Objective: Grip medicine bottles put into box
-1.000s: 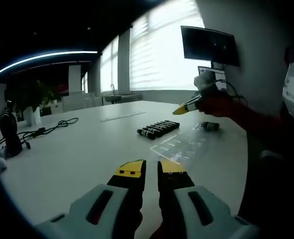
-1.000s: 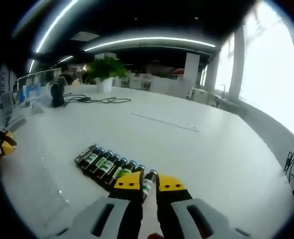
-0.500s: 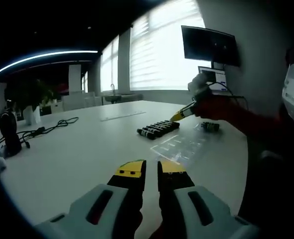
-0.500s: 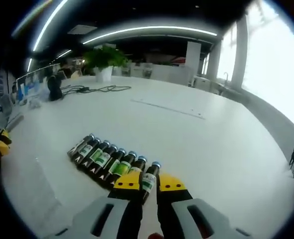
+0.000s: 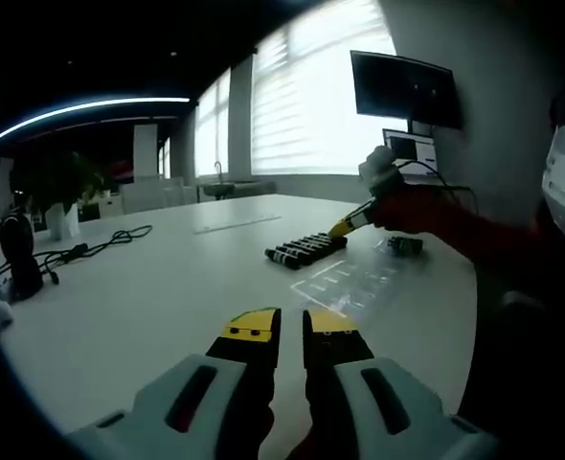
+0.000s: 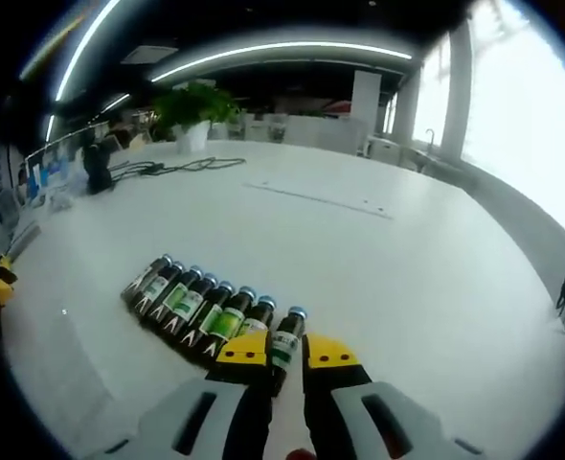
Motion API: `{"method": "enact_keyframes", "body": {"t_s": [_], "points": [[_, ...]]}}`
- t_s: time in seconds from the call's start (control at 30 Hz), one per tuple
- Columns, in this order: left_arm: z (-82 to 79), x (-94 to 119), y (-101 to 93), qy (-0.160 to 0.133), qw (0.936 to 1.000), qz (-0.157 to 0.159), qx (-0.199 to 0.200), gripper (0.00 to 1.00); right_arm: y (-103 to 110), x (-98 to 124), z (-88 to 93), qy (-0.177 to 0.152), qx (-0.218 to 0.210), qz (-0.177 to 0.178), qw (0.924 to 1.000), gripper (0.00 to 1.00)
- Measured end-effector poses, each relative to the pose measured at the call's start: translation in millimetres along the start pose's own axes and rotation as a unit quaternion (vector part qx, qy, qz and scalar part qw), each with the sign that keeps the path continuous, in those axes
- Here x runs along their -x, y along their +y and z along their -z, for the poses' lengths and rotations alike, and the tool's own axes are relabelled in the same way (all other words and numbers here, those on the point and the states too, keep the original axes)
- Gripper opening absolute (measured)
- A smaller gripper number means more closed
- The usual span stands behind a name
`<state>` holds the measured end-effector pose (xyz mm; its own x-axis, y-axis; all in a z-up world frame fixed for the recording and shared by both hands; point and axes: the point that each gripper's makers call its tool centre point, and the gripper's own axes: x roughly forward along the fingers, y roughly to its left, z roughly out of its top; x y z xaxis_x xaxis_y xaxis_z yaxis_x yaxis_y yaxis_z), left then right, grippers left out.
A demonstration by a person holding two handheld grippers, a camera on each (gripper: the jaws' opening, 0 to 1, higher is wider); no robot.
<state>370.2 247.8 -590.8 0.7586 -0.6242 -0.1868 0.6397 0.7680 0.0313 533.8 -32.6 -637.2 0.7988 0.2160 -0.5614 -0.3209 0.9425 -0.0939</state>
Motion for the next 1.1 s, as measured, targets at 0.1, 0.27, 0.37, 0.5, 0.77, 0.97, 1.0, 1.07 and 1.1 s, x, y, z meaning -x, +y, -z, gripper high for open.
{"method": "enact_keyframes", "body": {"t_s": [0.1, 0.27, 0.37, 0.5, 0.77, 0.97, 1.0, 1.07, 1.1], "points": [[-0.6, 0.6, 0.6, -0.001, 1.0000, -0.001, 0.000, 0.03, -2.0, -1.5, 2.6, 0.007, 0.003, 0.005, 1.0000, 0.09], [-1.3, 1.0, 1.5, -0.002, 1.0000, -0.003, 0.000, 0.03, -3.7, -2.4, 4.4, 0.010, 0.006, 0.008, 0.9999, 0.09], [-0.5, -0.1, -0.4, 0.000, 1.0000, 0.000, -0.001, 0.03, -3.8, -3.6, 3.5, 0.009, 0.009, 0.008, 0.9999, 0.09], [-1.2, 0.1, -0.2, -0.001, 1.0000, 0.000, -0.001, 0.03, -4.1, -7.6, 4.5, 0.016, 0.016, 0.006, 0.9997, 0.09], [-2.1, 0.8, -0.2, -0.002, 1.0000, -0.001, -0.002, 0.03, -2.7, -9.6, 8.2, 0.022, 0.010, 0.003, 0.9997, 0.08], [-2.8, 1.4, 0.0, -0.003, 1.0000, -0.002, -0.002, 0.03, -1.9, -8.6, 8.7, 0.019, 0.012, 0.002, 0.9997, 0.07], [-2.8, 1.4, 0.0, -0.003, 1.0000, -0.001, -0.002, 0.03, -1.4, -8.6, 8.7, 0.020, 0.016, 0.001, 0.9997, 0.07], [-2.7, 1.1, -0.7, -0.002, 1.0000, -0.001, -0.003, 0.03, -1.1, -8.7, 8.5, 0.020, 0.021, 0.000, 0.9996, 0.07], [-2.8, 1.1, -1.2, -0.002, 1.0000, 0.000, -0.004, 0.03, -1.0, -8.6, 8.5, 0.021, 0.022, -0.001, 0.9995, 0.07]]}}
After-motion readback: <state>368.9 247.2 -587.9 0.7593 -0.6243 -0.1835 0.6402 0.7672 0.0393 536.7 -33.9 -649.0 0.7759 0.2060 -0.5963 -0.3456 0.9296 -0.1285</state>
